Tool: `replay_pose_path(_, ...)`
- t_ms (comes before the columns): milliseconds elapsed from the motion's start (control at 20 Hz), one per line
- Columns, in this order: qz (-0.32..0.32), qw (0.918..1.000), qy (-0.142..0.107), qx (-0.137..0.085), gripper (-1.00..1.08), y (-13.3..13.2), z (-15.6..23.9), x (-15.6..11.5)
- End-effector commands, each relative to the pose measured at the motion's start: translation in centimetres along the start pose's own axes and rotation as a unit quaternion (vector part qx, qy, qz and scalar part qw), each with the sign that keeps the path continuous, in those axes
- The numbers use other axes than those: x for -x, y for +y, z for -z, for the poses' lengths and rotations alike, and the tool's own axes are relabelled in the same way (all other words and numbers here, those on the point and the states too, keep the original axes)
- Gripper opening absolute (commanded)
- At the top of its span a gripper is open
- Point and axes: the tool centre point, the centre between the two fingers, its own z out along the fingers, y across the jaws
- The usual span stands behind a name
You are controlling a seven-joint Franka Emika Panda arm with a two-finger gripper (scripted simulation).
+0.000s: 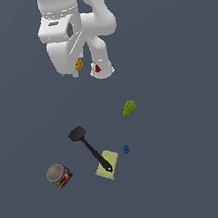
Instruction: Pick up a designated object from a clutter of objects.
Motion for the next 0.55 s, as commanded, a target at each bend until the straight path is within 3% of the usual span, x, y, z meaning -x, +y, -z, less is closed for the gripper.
replay_pose_path(0, 0.000, 1.0000, 0.000, 0.000, -1.00, -0.6, 1.1, -0.1)
replay_pose_path(500, -0.001, 1.0000, 0.000, 0.000, -1.00, -1.1, 2.2, -0.2)
